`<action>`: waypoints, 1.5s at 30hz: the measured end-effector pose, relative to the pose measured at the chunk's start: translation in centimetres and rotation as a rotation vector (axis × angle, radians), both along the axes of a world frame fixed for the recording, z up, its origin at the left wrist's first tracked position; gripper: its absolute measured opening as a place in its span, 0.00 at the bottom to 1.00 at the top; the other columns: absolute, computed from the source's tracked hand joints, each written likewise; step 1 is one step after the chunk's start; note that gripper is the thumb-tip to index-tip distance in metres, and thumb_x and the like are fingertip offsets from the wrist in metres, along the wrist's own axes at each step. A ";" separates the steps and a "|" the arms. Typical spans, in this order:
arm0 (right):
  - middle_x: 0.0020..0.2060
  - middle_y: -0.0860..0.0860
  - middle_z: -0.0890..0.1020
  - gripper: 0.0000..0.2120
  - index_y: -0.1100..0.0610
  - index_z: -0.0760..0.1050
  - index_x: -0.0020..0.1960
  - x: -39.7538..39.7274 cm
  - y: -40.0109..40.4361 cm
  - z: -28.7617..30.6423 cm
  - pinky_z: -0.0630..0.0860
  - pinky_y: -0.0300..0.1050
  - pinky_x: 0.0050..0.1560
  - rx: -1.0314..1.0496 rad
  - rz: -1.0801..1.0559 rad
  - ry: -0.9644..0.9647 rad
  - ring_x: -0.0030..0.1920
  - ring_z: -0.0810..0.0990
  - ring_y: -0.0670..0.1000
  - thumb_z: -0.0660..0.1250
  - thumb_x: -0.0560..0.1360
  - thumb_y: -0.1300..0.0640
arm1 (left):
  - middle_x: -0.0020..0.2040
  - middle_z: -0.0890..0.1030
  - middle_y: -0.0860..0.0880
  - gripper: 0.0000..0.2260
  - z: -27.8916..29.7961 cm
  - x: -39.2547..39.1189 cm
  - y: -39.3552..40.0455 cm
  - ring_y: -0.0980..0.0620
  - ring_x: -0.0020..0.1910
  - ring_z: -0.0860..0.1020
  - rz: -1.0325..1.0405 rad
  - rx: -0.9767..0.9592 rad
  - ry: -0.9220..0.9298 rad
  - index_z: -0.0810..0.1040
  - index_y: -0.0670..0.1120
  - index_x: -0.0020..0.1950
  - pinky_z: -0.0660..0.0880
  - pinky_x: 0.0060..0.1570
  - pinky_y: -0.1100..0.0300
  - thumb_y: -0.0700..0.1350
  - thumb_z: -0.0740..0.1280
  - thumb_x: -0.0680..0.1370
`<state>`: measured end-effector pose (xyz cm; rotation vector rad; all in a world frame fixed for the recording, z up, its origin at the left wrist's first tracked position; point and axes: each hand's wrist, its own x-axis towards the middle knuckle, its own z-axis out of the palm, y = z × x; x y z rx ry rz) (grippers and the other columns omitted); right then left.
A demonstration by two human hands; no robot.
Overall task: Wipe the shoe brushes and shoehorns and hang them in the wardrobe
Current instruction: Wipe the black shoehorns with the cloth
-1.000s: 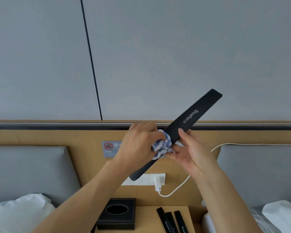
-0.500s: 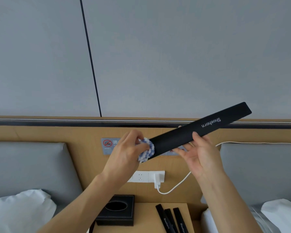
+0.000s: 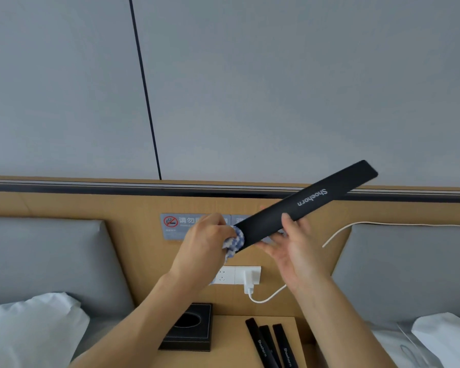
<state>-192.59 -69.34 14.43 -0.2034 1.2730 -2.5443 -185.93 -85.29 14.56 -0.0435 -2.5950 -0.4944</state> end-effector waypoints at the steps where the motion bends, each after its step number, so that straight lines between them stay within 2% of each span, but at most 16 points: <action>1: 0.55 0.58 0.85 0.11 0.56 0.74 0.64 0.3 -0.4 -0.2 0.83 0.57 0.45 0.039 0.020 -0.005 0.54 0.85 0.59 0.58 0.84 0.59 | 0.49 0.81 0.36 0.09 0.3 0.0 0.2 0.52 0.45 0.81 -0.071 0.040 -0.015 0.83 0.35 0.50 0.72 0.43 0.67 0.28 0.69 0.72; 2: 0.54 0.59 0.85 0.10 0.56 0.75 0.62 0.6 -0.7 -0.4 0.83 0.57 0.45 0.075 0.050 -0.005 0.54 0.85 0.59 0.58 0.84 0.59 | 0.46 0.81 0.34 0.08 0.5 -0.3 0.4 0.54 0.39 0.82 -0.129 0.063 -0.016 0.83 0.33 0.48 0.71 0.38 0.70 0.26 0.69 0.71; 4: 0.55 0.59 0.84 0.10 0.58 0.76 0.61 1.1 -0.9 -0.7 0.83 0.58 0.45 0.118 0.155 0.029 0.54 0.85 0.59 0.59 0.83 0.59 | 0.41 0.81 0.36 0.09 0.9 -0.6 0.9 0.48 0.33 0.81 -0.124 0.122 0.034 0.85 0.35 0.44 0.74 0.33 0.66 0.26 0.71 0.68; 6: 0.57 0.58 0.83 0.11 0.59 0.75 0.63 1.4 -0.6 -0.9 0.83 0.60 0.49 0.152 0.278 0.107 0.58 0.83 0.59 0.61 0.82 0.62 | 0.44 0.81 0.40 0.10 1.1 -1.0 0.8 0.44 0.38 0.81 -0.101 0.244 0.074 0.85 0.38 0.48 0.78 0.41 0.55 0.28 0.71 0.70; 8: 0.59 0.56 0.82 0.14 0.59 0.75 0.65 1.3 -0.2 -0.9 0.82 0.59 0.53 0.220 0.341 0.191 0.60 0.82 0.58 0.63 0.80 0.66 | 0.45 0.82 0.49 0.12 0.9 -0.8 0.4 0.54 0.40 0.81 -0.058 0.283 0.078 0.84 0.45 0.51 0.77 0.42 0.62 0.32 0.70 0.72; 9: 0.60 0.55 0.82 0.15 0.59 0.75 0.65 1.2 -0.1 -0.9 0.82 0.58 0.53 0.263 0.337 0.223 0.59 0.82 0.58 0.63 0.80 0.68 | 0.44 0.81 0.54 0.13 0.8 -0.6 0.3 0.60 0.41 0.80 -0.038 0.303 0.068 0.82 0.49 0.52 0.75 0.41 0.68 0.34 0.69 0.73; 11: 0.58 0.55 0.82 0.15 0.59 0.75 0.64 1.0 0.0 -0.9 0.82 0.59 0.53 0.355 0.288 0.270 0.57 0.84 0.58 0.65 0.79 0.69 | 0.45 0.81 0.59 0.13 0.4 -0.3 0.1 0.63 0.45 0.79 -0.022 0.377 0.024 0.77 0.53 0.54 0.76 0.42 0.70 0.36 0.69 0.74; 13: 0.54 0.55 0.84 0.14 0.58 0.76 0.62 0.9 0.0 -0.9 0.83 0.58 0.51 0.437 0.219 0.294 0.53 0.85 0.56 0.68 0.77 0.68 | 0.47 0.81 0.57 0.13 0.0 -0.1 0.2 0.61 0.48 0.79 0.000 0.428 0.000 0.76 0.53 0.54 0.79 0.44 0.66 0.37 0.69 0.75; 16: 0.48 0.53 0.85 0.14 0.55 0.78 0.58 0.8 0.0 -0.9 0.84 0.55 0.49 0.599 0.128 0.330 0.49 0.86 0.53 0.74 0.74 0.62 | 0.48 0.80 0.55 0.14 0.0 0.1 0.3 0.60 0.46 0.79 -0.007 0.476 -0.032 0.74 0.56 0.53 0.81 0.41 0.61 0.37 0.68 0.77; 20: 0.49 0.50 0.83 0.14 0.49 0.78 0.55 0.8 0.2 -1.3 0.84 0.48 0.46 0.763 0.075 0.350 0.48 0.85 0.50 0.76 0.72 0.54 | 0.46 0.78 0.57 0.16 0.2 0.2 -0.1 0.61 0.45 0.77 0.017 0.456 0.009 0.74 0.59 0.50 0.76 0.36 0.68 0.37 0.69 0.75; 25: 0.48 0.52 0.87 0.13 0.55 0.77 0.58 0.9 0.8 -1.1 0.84 0.50 0.47 0.584 0.213 0.203 0.47 0.87 0.52 0.73 0.75 0.61 | 0.49 0.79 0.57 0.12 0.1 0.2 -1.1 0.59 0.46 0.79 0.085 0.552 0.061 0.78 0.59 0.48 0.74 0.36 0.69 0.41 0.73 0.75; 30: 0.50 0.60 0.86 0.11 0.62 0.76 0.59 0.9 1.2 -1.0 0.83 0.53 0.43 0.359 0.281 0.018 0.48 0.86 0.59 0.65 0.78 0.70 | 0.48 0.78 0.60 0.10 1.1 0.7 -2.1 0.71 0.47 0.76 0.110 0.559 0.223 0.83 0.54 0.53 0.71 0.40 0.78 0.40 0.72 0.76; 35: 0.52 0.58 0.86 0.14 0.59 0.78 0.60 0.8 0.9 -1.0 0.81 0.56 0.57 0.463 0.299 0.096 0.54 0.85 0.58 0.62 0.79 0.70 | 0.52 0.79 0.52 0.16 2.3 0.9 -1.1 0.62 0.47 0.77 0.037 0.360 0.331 0.84 0.48 0.58 0.73 0.45 0.74 0.32 0.71 0.75; 39: 0.51 0.53 0.87 0.16 0.54 0.79 0.59 0.7 0.5 -1.0 0.81 0.47 0.49 0.502 0.283 0.157 0.52 0.86 0.53 0.65 0.77 0.70 | 0.53 0.81 0.48 0.15 1.9 0.9 0.4 0.60 0.50 0.79 -0.128 0.262 0.286 0.85 0.42 0.54 0.75 0.47 0.70 0.28 0.67 0.72; 42: 0.50 0.51 0.87 0.16 0.53 0.80 0.58 0.7 0.6 -1.2 0.81 0.48 0.52 0.581 0.275 0.218 0.52 0.85 0.52 0.66 0.77 0.70 | 0.55 0.82 0.45 0.17 1.5 0.4 0.3 0.47 0.52 0.80 -0.062 0.224 0.203 0.86 0.44 0.51 0.72 0.51 0.62 0.25 0.67 0.71; 45: 0.50 0.51 0.87 0.16 0.52 0.79 0.59 0.7 1.0 -1.4 0.80 0.47 0.50 0.635 0.295 0.272 0.51 0.86 0.51 0.66 0.77 0.69 | 0.53 0.82 0.45 0.15 2.0 -0.1 -0.3 0.48 0.49 0.80 -0.054 0.231 0.195 0.86 0.42 0.48 0.72 0.49 0.63 0.26 0.69 0.71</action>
